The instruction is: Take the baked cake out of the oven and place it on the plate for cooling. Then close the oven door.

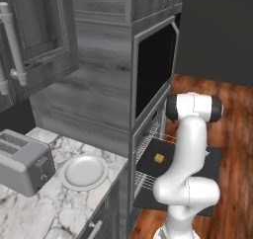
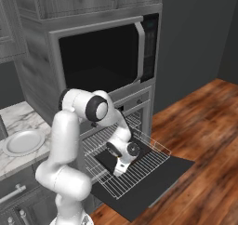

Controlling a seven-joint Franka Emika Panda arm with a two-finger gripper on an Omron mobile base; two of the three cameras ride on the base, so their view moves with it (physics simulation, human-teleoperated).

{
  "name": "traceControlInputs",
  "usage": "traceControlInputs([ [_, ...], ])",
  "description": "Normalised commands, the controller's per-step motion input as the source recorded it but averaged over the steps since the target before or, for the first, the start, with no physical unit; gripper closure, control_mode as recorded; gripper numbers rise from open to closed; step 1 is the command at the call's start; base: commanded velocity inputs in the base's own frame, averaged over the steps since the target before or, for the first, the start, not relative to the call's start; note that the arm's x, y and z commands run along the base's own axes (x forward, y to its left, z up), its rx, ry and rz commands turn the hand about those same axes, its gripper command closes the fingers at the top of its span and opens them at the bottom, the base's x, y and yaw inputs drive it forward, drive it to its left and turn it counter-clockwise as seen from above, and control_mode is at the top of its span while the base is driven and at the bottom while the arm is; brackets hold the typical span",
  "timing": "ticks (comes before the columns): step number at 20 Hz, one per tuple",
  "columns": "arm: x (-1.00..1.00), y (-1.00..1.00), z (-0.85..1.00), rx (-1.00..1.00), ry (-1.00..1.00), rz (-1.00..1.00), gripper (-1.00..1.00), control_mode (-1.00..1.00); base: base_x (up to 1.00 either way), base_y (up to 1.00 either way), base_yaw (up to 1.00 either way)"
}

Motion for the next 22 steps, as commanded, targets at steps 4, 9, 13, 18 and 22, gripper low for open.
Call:
traceControlInputs([
  [4,0.44,-0.65,0.86,0.49,0.37,0.07,-1.0,-1.0,0.0,0.0,0.0],
  [9,0.41,-0.32,0.53,0.31,0.17,0.05,-1.0,-1.0,0.0,0.0,0.0],
  [13,0.28,0.0,-0.68,0.03,0.0,0.03,-1.0,-1.0,0.0,0.0,0.0],
  [18,0.16,0.0,-0.76,0.0,-0.08,0.05,-1.0,-1.0,0.0,0.0,0.0],
  [22,0.6,0.05,-0.25,0.0,-0.08,0.0,-1.0,-1.0,0.0,0.0,0.0],
])
